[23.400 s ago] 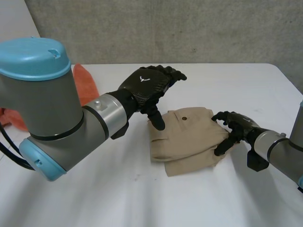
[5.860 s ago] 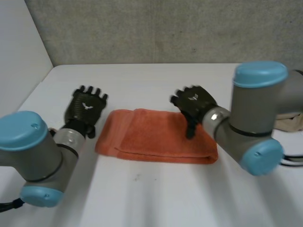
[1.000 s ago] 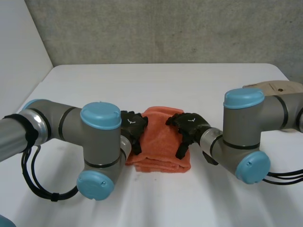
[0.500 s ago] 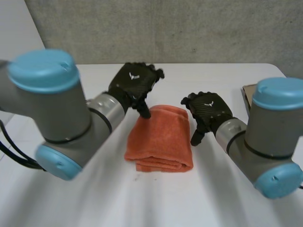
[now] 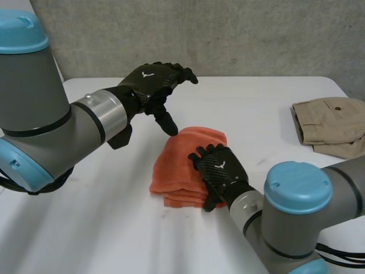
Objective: Fold the laundry.
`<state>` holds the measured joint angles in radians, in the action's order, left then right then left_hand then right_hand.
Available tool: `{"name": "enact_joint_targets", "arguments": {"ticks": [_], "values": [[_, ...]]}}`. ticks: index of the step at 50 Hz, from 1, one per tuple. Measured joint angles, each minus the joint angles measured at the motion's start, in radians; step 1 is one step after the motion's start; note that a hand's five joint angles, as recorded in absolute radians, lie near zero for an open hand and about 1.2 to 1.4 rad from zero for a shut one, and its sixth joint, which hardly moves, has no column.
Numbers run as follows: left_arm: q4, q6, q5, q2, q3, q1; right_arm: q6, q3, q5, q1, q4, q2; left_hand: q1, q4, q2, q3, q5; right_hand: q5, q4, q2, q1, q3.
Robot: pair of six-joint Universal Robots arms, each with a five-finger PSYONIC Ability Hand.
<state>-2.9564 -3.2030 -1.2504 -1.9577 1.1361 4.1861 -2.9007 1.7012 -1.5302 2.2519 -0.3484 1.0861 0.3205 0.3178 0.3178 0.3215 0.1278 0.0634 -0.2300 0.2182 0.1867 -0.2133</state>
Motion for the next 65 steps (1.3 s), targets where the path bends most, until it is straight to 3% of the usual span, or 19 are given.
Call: {"name": "enact_joint_targets", "arguments": {"ticks": [19,25,40,43,46,50,51,59,65], "values": [[-0.008,-0.005,-0.064,-0.005,0.030,-0.003,0.061,-0.103,-0.003,0.008,-0.057,-0.166,0.000,0.000,0.000,0.000,-0.003,0.005,-0.002,0.007,0.004,-0.013],[-0.011,-0.005,-0.060,0.001,0.044,-0.001,0.090,-0.120,-0.004,0.008,-0.105,-0.182,0.000,0.000,0.000,0.000,-0.003,0.139,-0.187,0.189,0.176,-0.206],[-0.012,-0.002,-0.060,0.004,0.060,0.000,0.129,-0.169,-0.004,0.008,-0.119,-0.222,0.000,0.000,0.000,0.000,-0.003,0.245,-0.313,0.328,0.283,-0.331],[-0.012,-0.002,-0.061,0.005,0.064,0.001,0.128,-0.186,-0.003,0.008,-0.118,-0.225,0.000,0.000,0.000,0.000,-0.003,0.295,-0.388,0.405,0.331,-0.411],[-0.012,-0.001,-0.061,0.005,0.067,0.001,0.127,-0.199,-0.002,0.008,-0.115,-0.225,0.000,0.000,0.000,0.000,-0.003,0.630,-0.701,0.715,0.564,-0.716],[-0.012,-0.001,-0.061,0.005,0.072,0.002,0.125,-0.214,0.001,0.005,-0.106,-0.223,0.000,0.000,0.000,0.000,-0.003,0.724,-0.793,0.803,0.630,-0.799],[-0.012,-0.001,-0.061,0.006,0.075,0.003,0.124,-0.218,0.004,0.001,-0.100,-0.221,0.000,0.000,0.000,0.000,-0.003,0.809,-0.900,0.913,0.684,-0.880],[-0.012,-0.002,-0.061,0.011,0.090,0.004,0.128,-0.212,0.032,-0.055,-0.052,-0.198,0.000,0.000,0.000,0.000,-0.003,0.831,-0.933,0.935,0.695,-0.905],[-0.012,-0.003,-0.060,0.019,0.110,0.008,0.181,-0.194,0.097,-0.190,0.005,-0.163,0.000,-0.002,0.000,0.000,-0.003,0.831,-0.933,0.935,0.695,-0.905]]}}
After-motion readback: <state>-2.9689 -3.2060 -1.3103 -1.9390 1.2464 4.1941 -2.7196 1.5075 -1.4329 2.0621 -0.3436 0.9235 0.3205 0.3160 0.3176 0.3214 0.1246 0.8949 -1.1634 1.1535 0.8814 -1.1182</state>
